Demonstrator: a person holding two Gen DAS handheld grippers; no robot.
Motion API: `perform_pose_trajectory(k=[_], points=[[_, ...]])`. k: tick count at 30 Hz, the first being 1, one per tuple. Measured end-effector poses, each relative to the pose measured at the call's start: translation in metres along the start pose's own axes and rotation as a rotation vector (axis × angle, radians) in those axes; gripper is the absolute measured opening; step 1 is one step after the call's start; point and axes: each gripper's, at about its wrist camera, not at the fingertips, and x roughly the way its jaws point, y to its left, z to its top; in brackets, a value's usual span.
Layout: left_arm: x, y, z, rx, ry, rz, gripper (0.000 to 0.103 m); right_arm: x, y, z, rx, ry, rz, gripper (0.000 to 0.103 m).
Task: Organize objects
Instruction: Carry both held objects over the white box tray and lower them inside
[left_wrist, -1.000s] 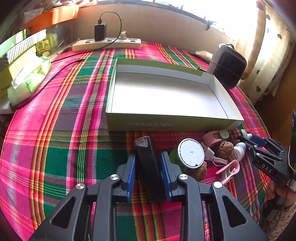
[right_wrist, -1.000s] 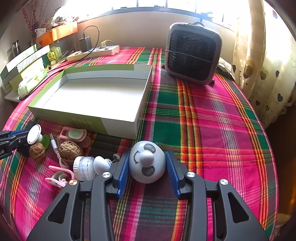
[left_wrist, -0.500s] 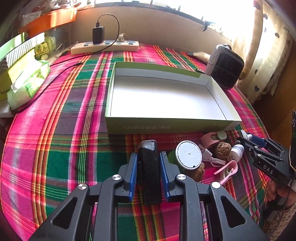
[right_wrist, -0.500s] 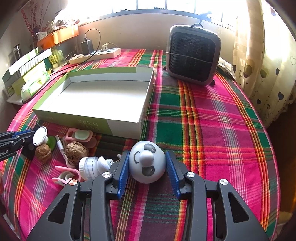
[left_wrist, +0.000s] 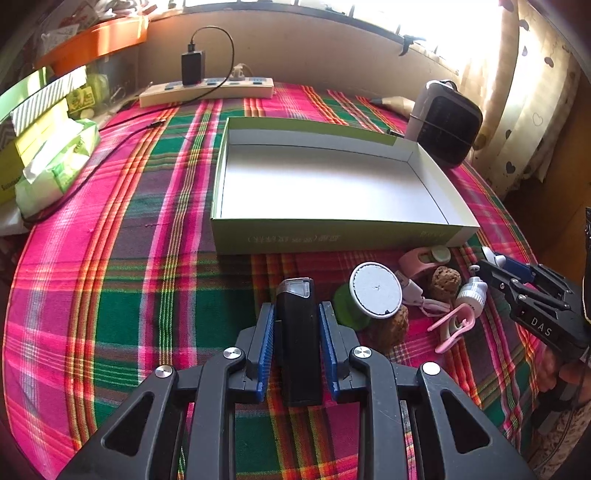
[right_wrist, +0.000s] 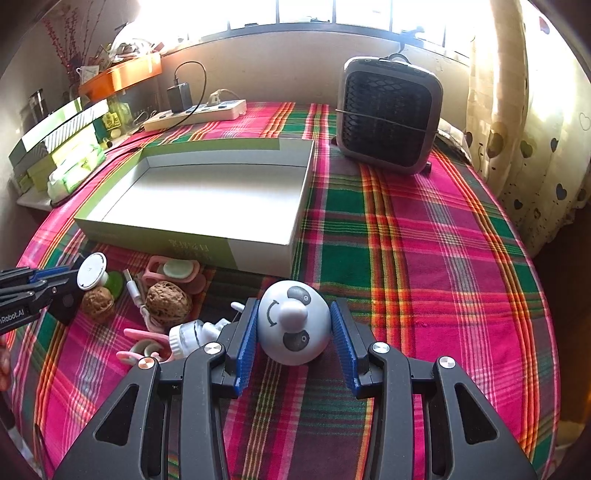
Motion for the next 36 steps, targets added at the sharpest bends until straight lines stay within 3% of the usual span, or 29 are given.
perform_pose_trajectory(k=[21, 36], points=[[-0.011, -0.004, -0.004, 0.033, -0.015, 0.016, 0.021, -0.007, 0.006, 0.001, -0.011, -0.012, 0.001, 0.04], [-0.028, -0.01, 0.033, 0.072, -0.063, -0.009, 0.021, -0.023, 0.016, 0.024, -0.029, -0.067, 0.011, 0.04]])
